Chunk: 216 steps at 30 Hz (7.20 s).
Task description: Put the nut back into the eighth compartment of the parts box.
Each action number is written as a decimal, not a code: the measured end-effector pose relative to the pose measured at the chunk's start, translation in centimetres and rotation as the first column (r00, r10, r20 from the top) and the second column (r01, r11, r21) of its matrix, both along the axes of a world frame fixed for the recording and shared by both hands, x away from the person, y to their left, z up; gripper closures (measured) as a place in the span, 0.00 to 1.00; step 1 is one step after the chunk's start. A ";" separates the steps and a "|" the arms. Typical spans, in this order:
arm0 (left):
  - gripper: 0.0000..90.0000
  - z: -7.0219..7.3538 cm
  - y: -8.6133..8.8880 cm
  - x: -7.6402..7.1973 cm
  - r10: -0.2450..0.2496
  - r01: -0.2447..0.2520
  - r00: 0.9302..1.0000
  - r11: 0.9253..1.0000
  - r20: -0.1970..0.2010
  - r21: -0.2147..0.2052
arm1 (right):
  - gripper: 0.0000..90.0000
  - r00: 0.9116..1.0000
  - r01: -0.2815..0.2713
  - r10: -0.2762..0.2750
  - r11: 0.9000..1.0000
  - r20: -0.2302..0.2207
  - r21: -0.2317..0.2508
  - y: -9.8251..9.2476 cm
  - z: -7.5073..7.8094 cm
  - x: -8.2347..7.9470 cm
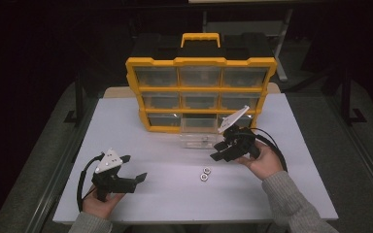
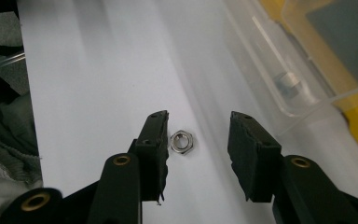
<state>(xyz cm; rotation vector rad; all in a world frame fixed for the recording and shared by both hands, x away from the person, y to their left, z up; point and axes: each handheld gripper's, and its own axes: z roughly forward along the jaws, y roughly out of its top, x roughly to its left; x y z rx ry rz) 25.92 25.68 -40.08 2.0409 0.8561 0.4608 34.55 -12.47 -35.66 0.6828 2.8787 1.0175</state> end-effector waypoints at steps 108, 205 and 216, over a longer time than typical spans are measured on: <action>0.16 0.2 0.3 -0.1 0.000 0.000 1.000 1.000 0.002 -0.014 | 0.77 0.998 -0.025 0.025 1.000 0.052 0.004 1.8 8.2 5.4; 0.16 0.2 0.0 -0.2 -0.020 0.020 1.000 1.000 0.003 0.007 | 0.64 0.997 -0.047 0.044 0.998 -0.069 -0.043 2.7 -5.1 0.2; 0.16 0.2 0.0 -0.2 -0.021 0.021 1.000 1.000 0.000 0.007 | 0.66 0.992 -0.091 0.085 0.994 -0.090 -0.066 4.1 -6.9 -0.9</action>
